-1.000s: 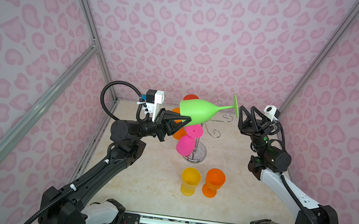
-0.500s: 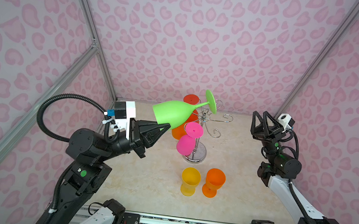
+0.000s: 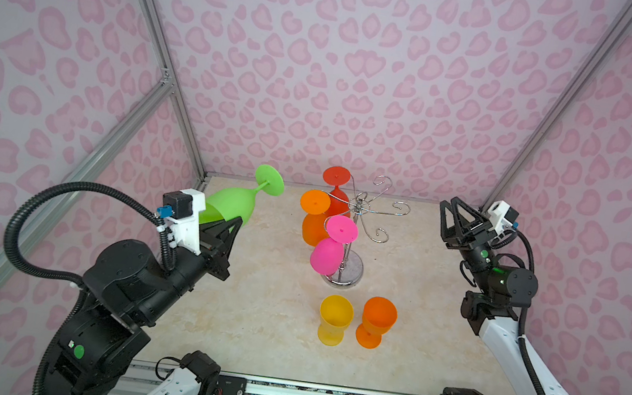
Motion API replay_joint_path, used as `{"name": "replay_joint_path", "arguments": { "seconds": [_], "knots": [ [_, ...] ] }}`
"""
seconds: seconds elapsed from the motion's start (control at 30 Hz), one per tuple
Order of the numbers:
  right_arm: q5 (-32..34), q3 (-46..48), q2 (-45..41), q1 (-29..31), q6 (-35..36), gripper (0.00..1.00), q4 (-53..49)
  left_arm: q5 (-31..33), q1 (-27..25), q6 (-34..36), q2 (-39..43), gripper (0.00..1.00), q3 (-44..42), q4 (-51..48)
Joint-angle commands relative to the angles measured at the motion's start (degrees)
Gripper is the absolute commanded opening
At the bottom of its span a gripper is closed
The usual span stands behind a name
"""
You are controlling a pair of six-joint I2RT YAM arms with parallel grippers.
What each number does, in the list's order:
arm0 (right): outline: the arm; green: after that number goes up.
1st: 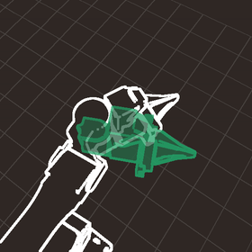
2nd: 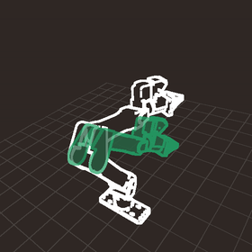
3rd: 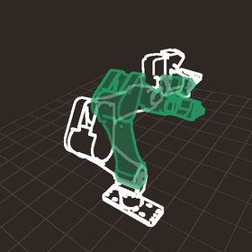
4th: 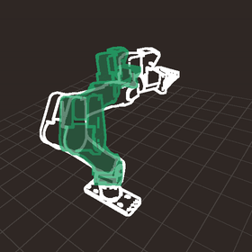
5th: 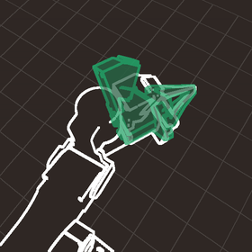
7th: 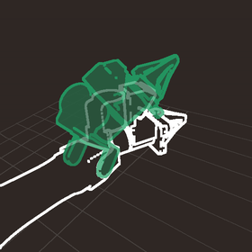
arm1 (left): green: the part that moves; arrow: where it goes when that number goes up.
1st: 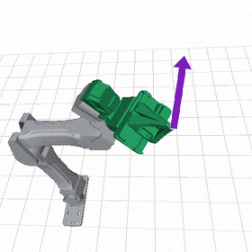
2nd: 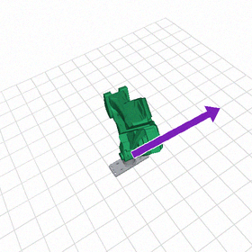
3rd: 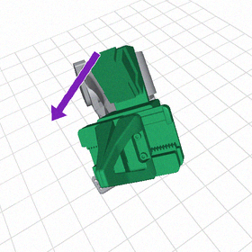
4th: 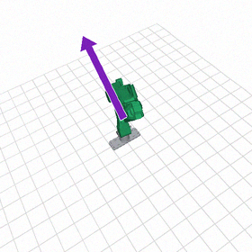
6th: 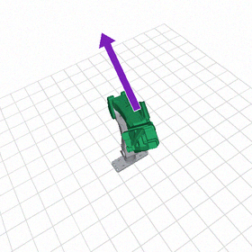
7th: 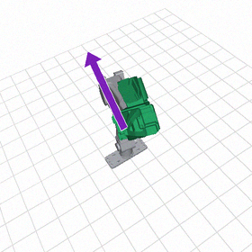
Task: Take the wine glass off the wine glass rack
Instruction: 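Carry the green glass down with the left gripper while the right gripper withdraws, then lower the green glass upright onto the table beside the yellow glass with the left gripper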
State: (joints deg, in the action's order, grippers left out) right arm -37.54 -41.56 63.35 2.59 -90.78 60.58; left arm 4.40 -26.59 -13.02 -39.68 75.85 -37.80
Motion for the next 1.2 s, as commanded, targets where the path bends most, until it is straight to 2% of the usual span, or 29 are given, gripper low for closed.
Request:
{"name": "replay_joint_path", "arguments": {
  "seconds": [0.0,0.23,0.5,0.63,0.9,1.17],
  "knots": [
    [-1.43,-0.55,-0.91,-0.12,4.79,0.54,-6.35,7.72,0.07,0.45,-3.88,0.02,2.17,-7.81],
    [-1.75,-1.92,-2.35,-0.20,10.28,0.53,-16.16,3.45,0.00,0.14,-14.02,0.02,3.33,-16.45],
    [-2.10,-2.29,-1.76,-0.39,11.84,0.53,-19.86,-3.74,-0.28,-2.63,-17.04,0.02,-2.87,-18.25],
    [-2.19,-2.51,-0.89,-0.39,11.60,0.53,-20.06,-6.29,-2.02,-5.02,-17.66,0.02,-7.04,-16.90],
    [-2.27,-2.35,-0.55,-0.33,11.66,0.52,-21.00,-5.34,-8.90,-9.24,-20.83,0.02,-12.75,-14.84],
    [-2.45,-2.22,-0.77,-0.35,11.59,0.52,-21.43,-3.51,-14.57,-11.58,-24.54,0.02,-14.07,-14.39]
  ]
}}
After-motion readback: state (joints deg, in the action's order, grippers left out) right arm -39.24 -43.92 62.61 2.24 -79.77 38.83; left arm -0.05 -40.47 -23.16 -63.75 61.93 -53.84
